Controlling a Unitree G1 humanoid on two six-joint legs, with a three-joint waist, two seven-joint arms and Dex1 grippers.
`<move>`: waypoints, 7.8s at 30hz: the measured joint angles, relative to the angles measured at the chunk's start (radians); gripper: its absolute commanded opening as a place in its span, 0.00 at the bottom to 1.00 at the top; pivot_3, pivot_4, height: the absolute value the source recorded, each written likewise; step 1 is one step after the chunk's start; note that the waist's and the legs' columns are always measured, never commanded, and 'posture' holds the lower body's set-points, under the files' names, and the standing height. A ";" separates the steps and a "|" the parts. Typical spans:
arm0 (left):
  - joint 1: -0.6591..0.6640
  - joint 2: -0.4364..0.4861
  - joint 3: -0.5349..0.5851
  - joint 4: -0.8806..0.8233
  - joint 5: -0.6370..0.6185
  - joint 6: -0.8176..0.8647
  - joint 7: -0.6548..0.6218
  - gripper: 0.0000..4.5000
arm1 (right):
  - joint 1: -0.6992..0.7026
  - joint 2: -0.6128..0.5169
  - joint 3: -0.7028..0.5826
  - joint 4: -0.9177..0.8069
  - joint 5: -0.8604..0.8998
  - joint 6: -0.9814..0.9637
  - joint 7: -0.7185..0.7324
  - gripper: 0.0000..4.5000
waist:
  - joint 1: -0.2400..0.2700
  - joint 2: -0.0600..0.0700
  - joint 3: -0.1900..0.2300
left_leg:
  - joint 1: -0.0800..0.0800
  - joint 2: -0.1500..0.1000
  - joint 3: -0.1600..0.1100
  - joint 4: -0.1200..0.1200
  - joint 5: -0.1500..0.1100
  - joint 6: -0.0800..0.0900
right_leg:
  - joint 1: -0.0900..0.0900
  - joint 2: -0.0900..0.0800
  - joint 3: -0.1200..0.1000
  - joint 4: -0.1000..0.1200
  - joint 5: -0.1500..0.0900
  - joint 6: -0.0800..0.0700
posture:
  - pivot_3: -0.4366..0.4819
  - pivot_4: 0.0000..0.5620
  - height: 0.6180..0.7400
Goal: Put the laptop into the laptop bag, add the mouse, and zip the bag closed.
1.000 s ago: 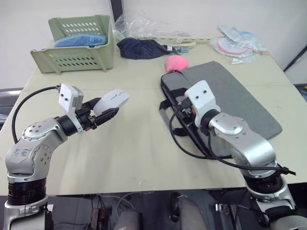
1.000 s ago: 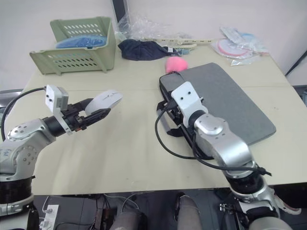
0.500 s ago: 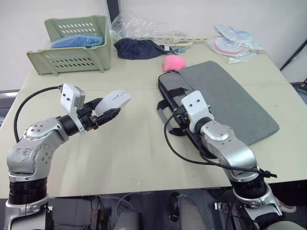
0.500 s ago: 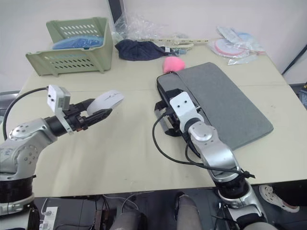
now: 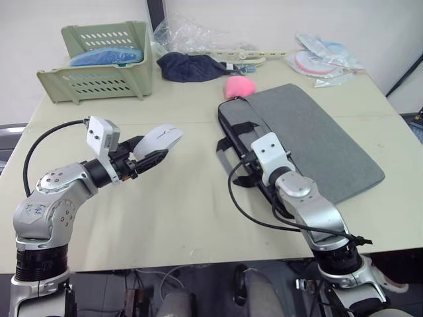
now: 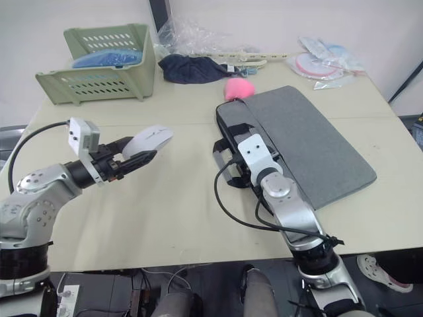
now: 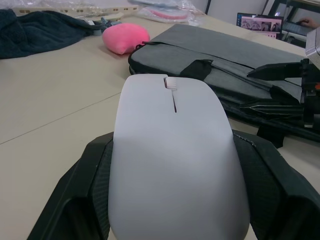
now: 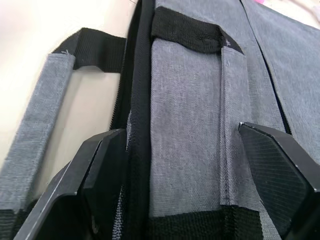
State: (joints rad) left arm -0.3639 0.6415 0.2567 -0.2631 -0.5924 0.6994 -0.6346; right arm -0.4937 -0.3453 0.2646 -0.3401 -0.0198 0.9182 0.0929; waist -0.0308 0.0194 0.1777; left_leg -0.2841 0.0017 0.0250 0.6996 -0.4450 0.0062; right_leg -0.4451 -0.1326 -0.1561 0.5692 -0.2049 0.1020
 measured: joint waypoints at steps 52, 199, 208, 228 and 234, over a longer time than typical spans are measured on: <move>-0.133 -0.179 -0.200 0.138 0.070 -0.104 0.000 0.62 | -0.226 -0.150 -0.112 -0.152 0.098 0.273 0.235 0.01 | 0.001 0.000 0.000 | 0.000 0.000 0.000 0.000 0.000 0.000 | 0.000 0.000 0.000 0.000 0.000 0.000 | 0.48 0.27 1.00; -0.232 0.110 0.123 -0.153 -0.286 0.405 -0.073 0.98 | -0.021 -0.510 -0.150 -0.251 0.371 -0.203 0.776 0.00 | 0.004 0.001 0.001 | -0.002 -0.002 -0.001 0.001 0.000 0.002 | 0.000 -0.001 0.000 -0.002 0.000 0.000 | 0.48 0.27 1.00; -0.232 0.110 0.095 -0.121 -0.287 0.373 -0.074 1.00 | 0.003 -0.519 -0.149 -0.252 0.358 -0.265 0.795 0.65 | 0.005 0.001 0.001 | -0.001 -0.002 -0.001 0.001 0.000 0.002 | 0.000 -0.001 0.000 -0.001 0.000 0.000 | 0.48 0.27 1.00; -0.271 0.126 -0.022 0.556 -0.014 -0.055 -0.289 1.00 | 0.265 -0.515 -0.921 -0.246 0.757 0.403 0.668 0.65 | 0.052 0.000 0.000 | -0.004 -0.002 0.003 0.001 -0.001 0.003 | 0.001 -0.001 0.000 -0.001 0.000 0.001 | 0.48 0.27 1.00; -0.372 0.019 -0.094 0.864 0.091 -0.203 -0.362 1.00 | 0.493 -0.377 -1.106 -0.374 0.811 0.467 0.603 0.65 | 0.052 -0.004 -0.002 | -0.001 -0.002 0.006 0.000 -0.001 0.004 | 0.002 -0.001 0.002 0.000 0.001 0.001 | 0.48 0.27 1.00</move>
State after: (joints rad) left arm -0.7356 0.6607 0.1631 0.6011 -0.5009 0.4969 -0.9971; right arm -0.0002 -0.7218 -0.8416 -0.7142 0.7911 1.3851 0.6958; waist 0.0215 0.0156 0.1756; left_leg -0.2855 -0.0005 0.0310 0.6998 -0.4459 0.0098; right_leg -0.4433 -0.1335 -0.1536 0.5697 -0.2042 0.1031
